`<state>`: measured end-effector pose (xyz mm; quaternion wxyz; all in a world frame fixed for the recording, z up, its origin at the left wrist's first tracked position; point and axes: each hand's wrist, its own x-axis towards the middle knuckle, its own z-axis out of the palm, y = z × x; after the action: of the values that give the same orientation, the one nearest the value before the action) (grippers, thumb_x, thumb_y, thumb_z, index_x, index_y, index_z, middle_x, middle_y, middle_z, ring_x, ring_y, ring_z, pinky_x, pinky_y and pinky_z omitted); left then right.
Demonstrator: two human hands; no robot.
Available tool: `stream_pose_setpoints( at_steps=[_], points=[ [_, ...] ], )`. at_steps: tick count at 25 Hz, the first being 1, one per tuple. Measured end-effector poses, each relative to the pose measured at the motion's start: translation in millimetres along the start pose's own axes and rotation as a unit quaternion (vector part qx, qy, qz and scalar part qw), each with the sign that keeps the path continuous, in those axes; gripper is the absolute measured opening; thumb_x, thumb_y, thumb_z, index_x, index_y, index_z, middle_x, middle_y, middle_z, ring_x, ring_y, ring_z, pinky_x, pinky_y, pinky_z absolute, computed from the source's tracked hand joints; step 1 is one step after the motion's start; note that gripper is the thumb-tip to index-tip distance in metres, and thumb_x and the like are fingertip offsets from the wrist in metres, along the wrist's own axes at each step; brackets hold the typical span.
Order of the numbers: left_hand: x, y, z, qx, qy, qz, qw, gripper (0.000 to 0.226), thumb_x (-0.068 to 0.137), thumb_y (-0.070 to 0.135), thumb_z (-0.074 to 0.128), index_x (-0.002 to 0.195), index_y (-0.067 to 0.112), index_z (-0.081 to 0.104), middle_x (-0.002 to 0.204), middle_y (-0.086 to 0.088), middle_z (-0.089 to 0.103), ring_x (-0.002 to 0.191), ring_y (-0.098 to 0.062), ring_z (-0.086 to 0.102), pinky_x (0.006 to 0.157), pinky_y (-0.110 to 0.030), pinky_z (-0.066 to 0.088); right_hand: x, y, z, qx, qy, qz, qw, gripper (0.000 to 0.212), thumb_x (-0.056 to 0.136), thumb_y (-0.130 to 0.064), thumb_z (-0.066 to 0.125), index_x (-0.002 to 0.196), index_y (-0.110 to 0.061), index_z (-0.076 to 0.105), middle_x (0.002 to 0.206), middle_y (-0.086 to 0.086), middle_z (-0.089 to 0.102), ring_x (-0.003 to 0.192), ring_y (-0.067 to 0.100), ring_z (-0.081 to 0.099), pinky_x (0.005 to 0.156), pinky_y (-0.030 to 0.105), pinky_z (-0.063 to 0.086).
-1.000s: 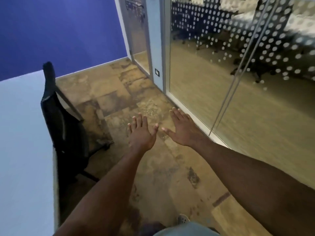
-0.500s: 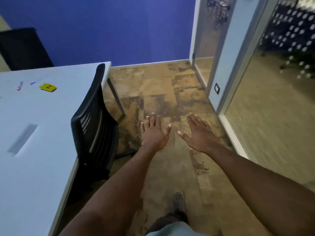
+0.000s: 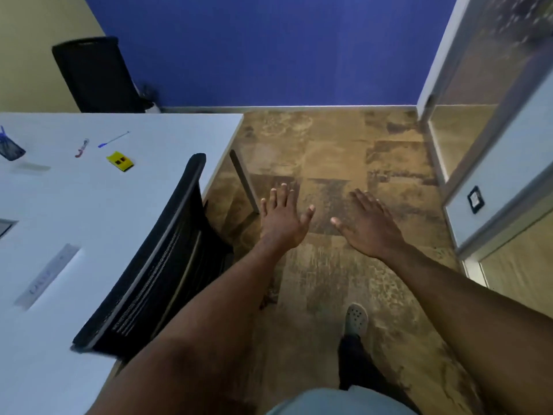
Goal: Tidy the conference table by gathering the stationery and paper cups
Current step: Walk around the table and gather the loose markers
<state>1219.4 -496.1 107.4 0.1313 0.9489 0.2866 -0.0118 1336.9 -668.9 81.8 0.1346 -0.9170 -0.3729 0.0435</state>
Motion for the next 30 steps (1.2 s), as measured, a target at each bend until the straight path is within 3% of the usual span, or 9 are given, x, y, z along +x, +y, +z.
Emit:
stream_pose_setpoints(
  at_steps=[7,15,20,30],
  points=[
    [199.5,12.5,-5.5,0.003,0.003,-0.067,0.998,0.08,0.095,0.067,0.008,0.157,0.017,0.008,0.164,-0.002,-0.008,0.15,-0.022,-0.013,0.119,-0.045,-0.01,231.8,58.5,-1.6,0.018,-0.023,-0.07,0.997,0.106,0.072,-0.089,0.0,0.154,-0.022,0.004,0.164,-0.002,0.001,0.15,0.019,0.001,0.119,0.041,0.004],
    [388.1,-3.5,-34.2,-0.027,0.033,-0.142,0.989,0.079,0.095,0.067,0.01,0.157,0.019,0.005,0.164,-0.003,-0.008,0.15,-0.023,-0.013,0.119,-0.048,-0.011,460.0,66.4,-12.9,0.001,-0.06,-0.168,0.984,0.1,0.076,-0.084,0.003,0.153,-0.02,0.005,0.164,0.002,0.003,0.15,0.021,0.003,0.119,0.042,0.006],
    [528.9,-43.7,-39.1,-0.033,0.052,-0.181,0.982,0.081,0.092,0.071,0.007,0.156,0.022,0.006,0.164,-0.002,-0.008,0.15,-0.026,-0.011,0.12,-0.051,-0.008,621.0,54.3,3.6,-0.015,-0.064,-0.203,0.977,0.088,0.087,-0.076,0.018,0.153,-0.019,0.008,0.164,0.003,0.005,0.15,0.022,0.004,0.119,0.041,0.006],
    [766.5,-149.5,-75.7,-0.037,0.103,-0.268,0.957,0.085,0.089,0.072,0.003,0.156,0.021,0.012,0.165,-0.003,-0.002,0.151,-0.025,-0.008,0.118,-0.047,-0.009,899.7,2.2,18.0,-0.012,-0.083,-0.292,0.953,0.088,0.086,-0.077,0.014,0.153,-0.021,0.005,0.164,0.001,0.002,0.15,0.019,0.0,0.118,0.039,0.0]
  ],
)
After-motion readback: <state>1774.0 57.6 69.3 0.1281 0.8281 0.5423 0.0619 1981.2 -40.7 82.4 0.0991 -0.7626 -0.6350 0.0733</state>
